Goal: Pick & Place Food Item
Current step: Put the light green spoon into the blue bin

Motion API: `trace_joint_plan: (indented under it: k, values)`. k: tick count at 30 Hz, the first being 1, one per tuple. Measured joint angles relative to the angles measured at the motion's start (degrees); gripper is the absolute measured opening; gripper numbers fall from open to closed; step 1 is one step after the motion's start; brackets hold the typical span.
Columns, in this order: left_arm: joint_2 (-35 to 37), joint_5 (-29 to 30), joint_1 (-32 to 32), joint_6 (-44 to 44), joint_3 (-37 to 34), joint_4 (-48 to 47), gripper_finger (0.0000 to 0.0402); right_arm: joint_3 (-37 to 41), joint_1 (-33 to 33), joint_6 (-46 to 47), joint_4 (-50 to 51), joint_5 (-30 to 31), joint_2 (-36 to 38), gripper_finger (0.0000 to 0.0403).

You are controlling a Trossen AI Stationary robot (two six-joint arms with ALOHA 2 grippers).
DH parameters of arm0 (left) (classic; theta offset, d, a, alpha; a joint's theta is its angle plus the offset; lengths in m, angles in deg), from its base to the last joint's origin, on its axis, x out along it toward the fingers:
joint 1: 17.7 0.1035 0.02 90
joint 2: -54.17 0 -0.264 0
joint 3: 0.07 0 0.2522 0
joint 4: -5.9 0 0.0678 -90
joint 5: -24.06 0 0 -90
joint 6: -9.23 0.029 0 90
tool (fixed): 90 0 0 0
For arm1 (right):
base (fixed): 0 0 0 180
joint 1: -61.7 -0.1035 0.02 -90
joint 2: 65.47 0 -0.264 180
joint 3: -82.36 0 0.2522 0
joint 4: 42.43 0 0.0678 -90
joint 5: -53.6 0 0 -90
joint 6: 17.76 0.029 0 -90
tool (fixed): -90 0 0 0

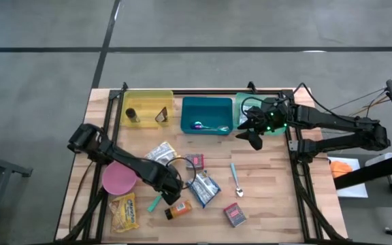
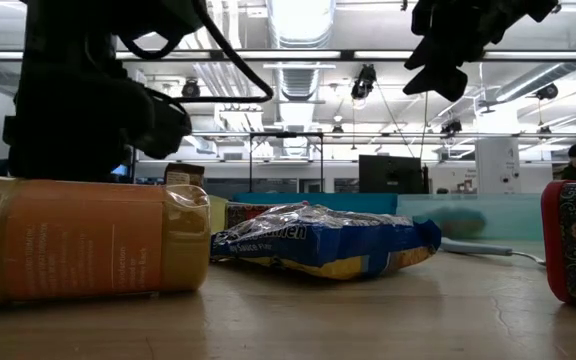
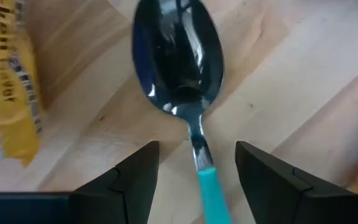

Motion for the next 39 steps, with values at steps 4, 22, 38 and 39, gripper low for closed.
trace_joint_plan:
  k: [4, 22, 38, 39]
  values:
    - [-1.0, -0.6, 0.1, 0.1, 0.1, 0.2, 0.021, 0.0, 0.0, -0.7, 0.0, 0.0, 0.0, 0.0221]
    - [-0.7, -5.0, 1.3, -1.9, 0.5, 0.6, 0.002, 0.0, 0.0, -2.5, -0.2, 0.0, 0.0, 0.0221]
    - [5.0, 2.4, 2.0, -9.1, 8.4, -1.0, 0.002, 0.0, 0.0, -2.7, 0.6, -0.1, 0.0, 0.0221]
    - [5.3, 3.3, 2.5, -9.9, 9.2, -1.5, 0.002, 0.0, 0.0, -2.7, 0.6, -0.1, 0.0, 0.0221]
